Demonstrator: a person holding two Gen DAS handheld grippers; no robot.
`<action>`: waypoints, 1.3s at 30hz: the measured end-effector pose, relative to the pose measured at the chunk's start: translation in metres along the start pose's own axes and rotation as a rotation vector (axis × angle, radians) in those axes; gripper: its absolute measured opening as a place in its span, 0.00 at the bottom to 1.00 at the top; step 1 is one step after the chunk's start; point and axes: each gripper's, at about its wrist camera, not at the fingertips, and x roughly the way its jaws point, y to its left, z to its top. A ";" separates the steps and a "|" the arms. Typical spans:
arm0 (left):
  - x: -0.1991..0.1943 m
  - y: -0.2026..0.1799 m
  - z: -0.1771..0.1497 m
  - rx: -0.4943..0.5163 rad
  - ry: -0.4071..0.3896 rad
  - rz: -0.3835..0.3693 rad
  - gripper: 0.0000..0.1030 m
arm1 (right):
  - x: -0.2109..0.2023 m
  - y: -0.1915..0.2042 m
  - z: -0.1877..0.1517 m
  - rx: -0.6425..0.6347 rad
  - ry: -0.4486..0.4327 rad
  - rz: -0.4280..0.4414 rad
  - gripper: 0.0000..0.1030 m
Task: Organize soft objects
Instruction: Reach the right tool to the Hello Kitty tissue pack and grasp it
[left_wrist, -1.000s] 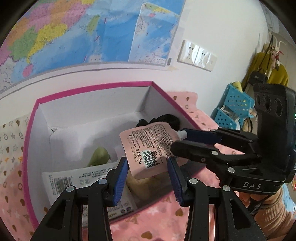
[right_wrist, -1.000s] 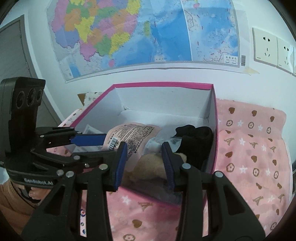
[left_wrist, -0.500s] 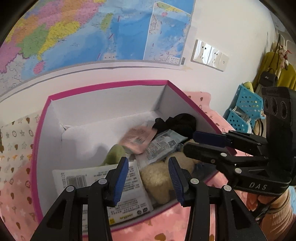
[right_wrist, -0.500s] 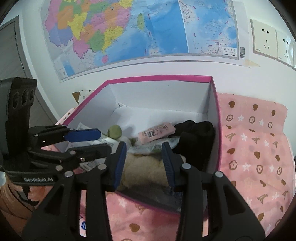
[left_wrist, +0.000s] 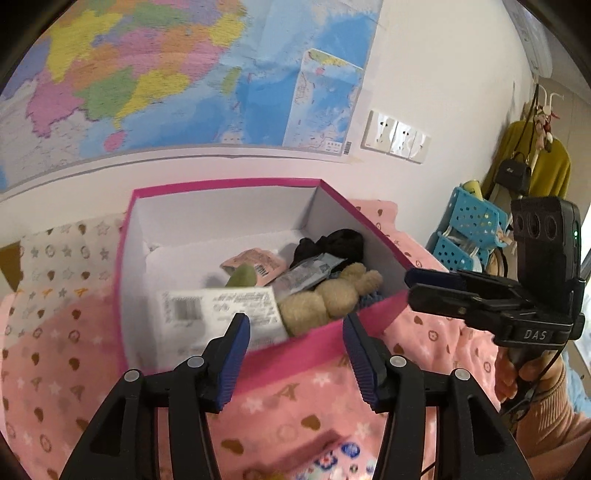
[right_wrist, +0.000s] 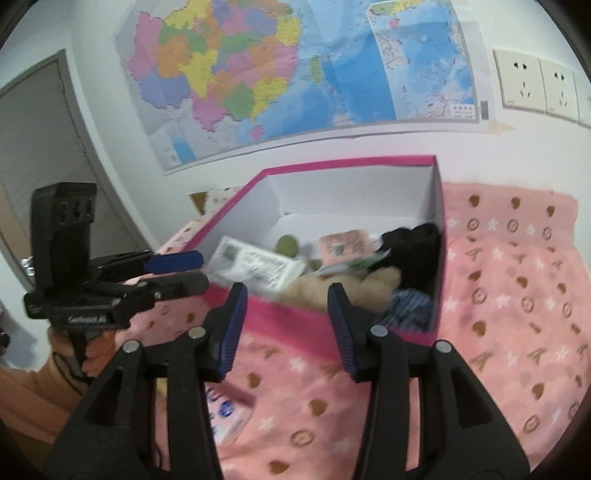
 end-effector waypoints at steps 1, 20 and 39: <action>-0.004 0.003 -0.004 -0.006 -0.001 0.005 0.52 | -0.001 0.002 -0.004 0.002 0.005 0.007 0.46; -0.011 0.017 -0.095 -0.074 0.174 0.076 0.52 | 0.041 0.035 -0.087 0.027 0.235 0.069 0.52; -0.017 -0.029 -0.125 -0.009 0.230 -0.085 0.52 | 0.048 0.040 -0.103 0.054 0.265 0.048 0.55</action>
